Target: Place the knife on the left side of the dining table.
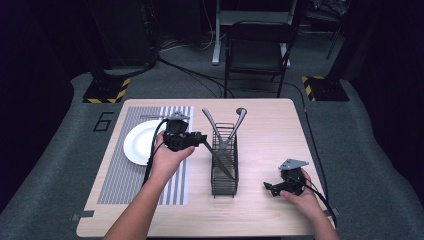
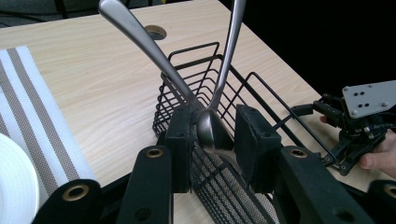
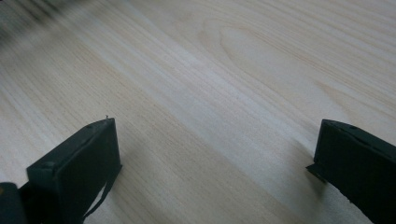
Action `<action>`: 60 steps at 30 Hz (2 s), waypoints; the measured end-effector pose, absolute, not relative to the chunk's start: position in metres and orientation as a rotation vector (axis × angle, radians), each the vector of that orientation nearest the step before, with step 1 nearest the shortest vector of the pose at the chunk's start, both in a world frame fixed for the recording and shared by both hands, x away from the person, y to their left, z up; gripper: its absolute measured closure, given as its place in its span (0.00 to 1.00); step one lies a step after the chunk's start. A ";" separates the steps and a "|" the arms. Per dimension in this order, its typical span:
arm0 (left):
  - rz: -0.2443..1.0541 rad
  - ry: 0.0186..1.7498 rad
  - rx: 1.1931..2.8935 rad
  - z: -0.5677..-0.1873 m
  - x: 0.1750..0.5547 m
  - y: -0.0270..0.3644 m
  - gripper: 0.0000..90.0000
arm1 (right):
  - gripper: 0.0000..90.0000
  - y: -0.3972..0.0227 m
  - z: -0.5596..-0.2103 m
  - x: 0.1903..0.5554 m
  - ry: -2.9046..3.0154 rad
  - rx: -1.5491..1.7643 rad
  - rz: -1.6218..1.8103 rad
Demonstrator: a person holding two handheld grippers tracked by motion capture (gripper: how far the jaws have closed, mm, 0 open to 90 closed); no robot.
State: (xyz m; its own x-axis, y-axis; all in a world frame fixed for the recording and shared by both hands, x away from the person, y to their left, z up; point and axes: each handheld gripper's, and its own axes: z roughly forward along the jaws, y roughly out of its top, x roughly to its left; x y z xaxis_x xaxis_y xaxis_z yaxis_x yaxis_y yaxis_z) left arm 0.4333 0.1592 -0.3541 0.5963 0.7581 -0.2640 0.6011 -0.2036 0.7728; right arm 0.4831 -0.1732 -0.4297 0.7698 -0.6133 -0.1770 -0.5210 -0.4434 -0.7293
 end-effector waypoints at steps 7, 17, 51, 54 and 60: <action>0.220 1.095 1.911 -0.352 0.433 0.157 0.79 | 0.00 -0.173 -0.430 0.483 0.843 -2.136 -0.143; 0.195 1.044 1.918 -0.344 0.422 0.152 0.83 | 0.00 -0.173 -0.430 0.483 0.843 -2.137 -0.142; 0.199 0.922 1.960 -0.304 0.395 0.129 0.93 | 0.00 -0.173 -0.430 0.483 0.842 -2.136 -0.144; 0.202 0.927 1.949 -0.302 0.395 0.130 0.93 | 0.00 -0.173 -0.430 0.483 0.845 -2.134 -0.147; 0.230 0.932 1.950 -0.292 0.391 0.133 0.93 | 0.00 -0.173 -0.430 0.483 0.842 -2.137 -0.144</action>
